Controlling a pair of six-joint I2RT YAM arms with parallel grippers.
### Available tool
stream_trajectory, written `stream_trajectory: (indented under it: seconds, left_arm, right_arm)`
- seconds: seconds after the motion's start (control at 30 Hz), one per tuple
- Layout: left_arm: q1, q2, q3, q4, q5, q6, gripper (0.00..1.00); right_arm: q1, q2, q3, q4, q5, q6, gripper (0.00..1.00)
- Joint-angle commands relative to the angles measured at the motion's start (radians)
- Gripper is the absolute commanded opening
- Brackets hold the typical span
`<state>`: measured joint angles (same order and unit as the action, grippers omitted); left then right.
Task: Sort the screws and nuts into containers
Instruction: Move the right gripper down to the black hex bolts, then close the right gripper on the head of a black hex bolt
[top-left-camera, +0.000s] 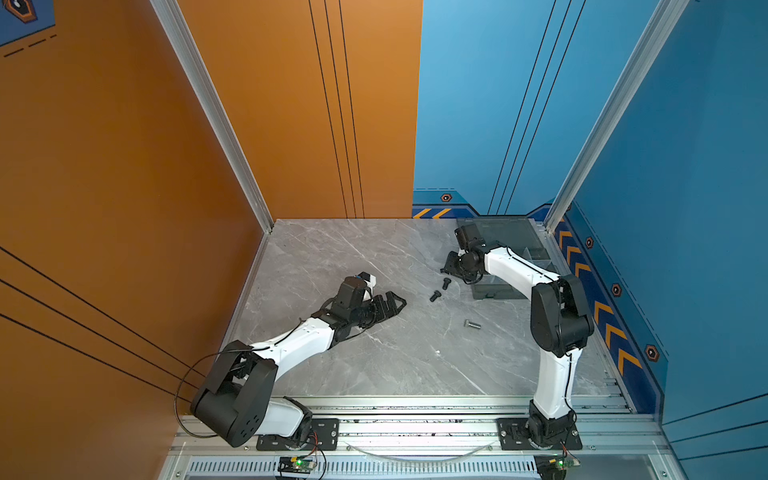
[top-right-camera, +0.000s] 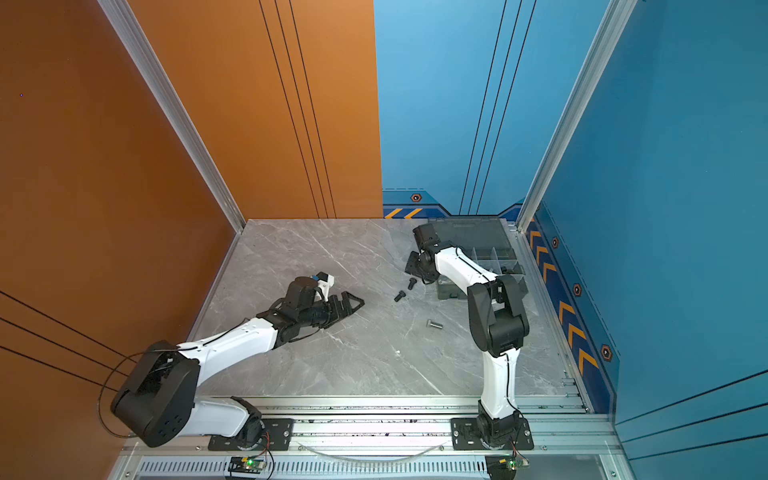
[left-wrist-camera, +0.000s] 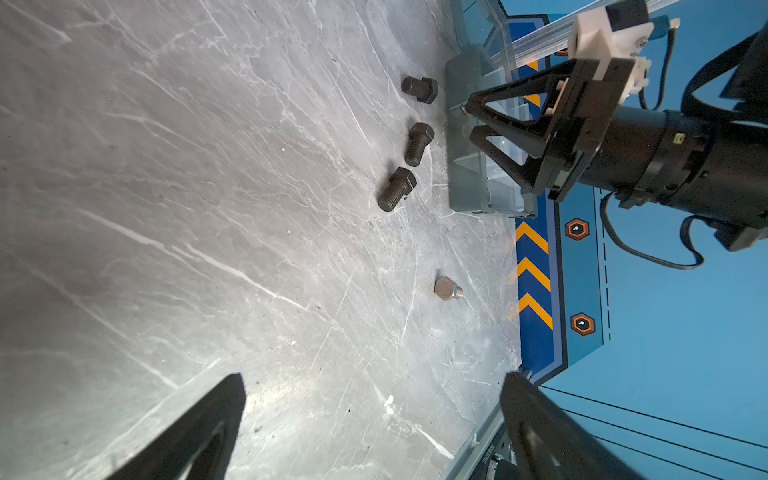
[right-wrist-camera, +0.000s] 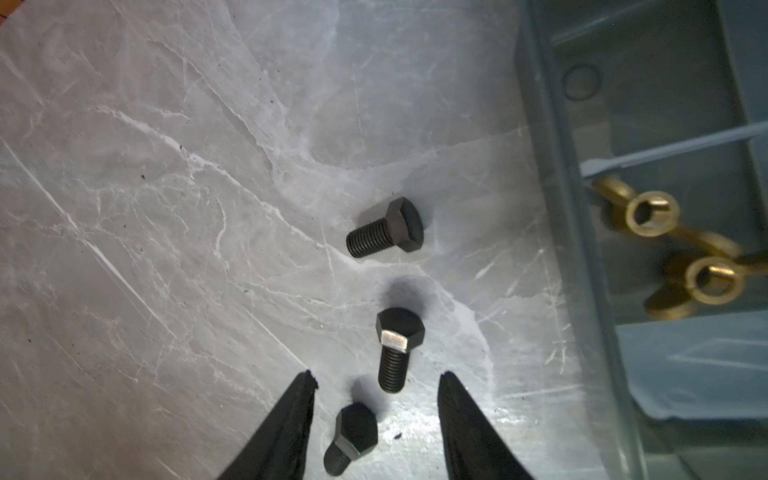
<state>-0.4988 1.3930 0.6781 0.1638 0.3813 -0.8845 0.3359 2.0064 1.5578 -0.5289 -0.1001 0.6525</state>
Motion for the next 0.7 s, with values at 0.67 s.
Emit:
stream_trajectory:
  seconds: [0.67]
  left_arm:
    - [-0.001,-0.029,-0.032,-0.005,-0.012,0.001,0.98]
  right_arm:
    - [0.033,0.122,0.037,-0.033,0.117,0.022,0.51]
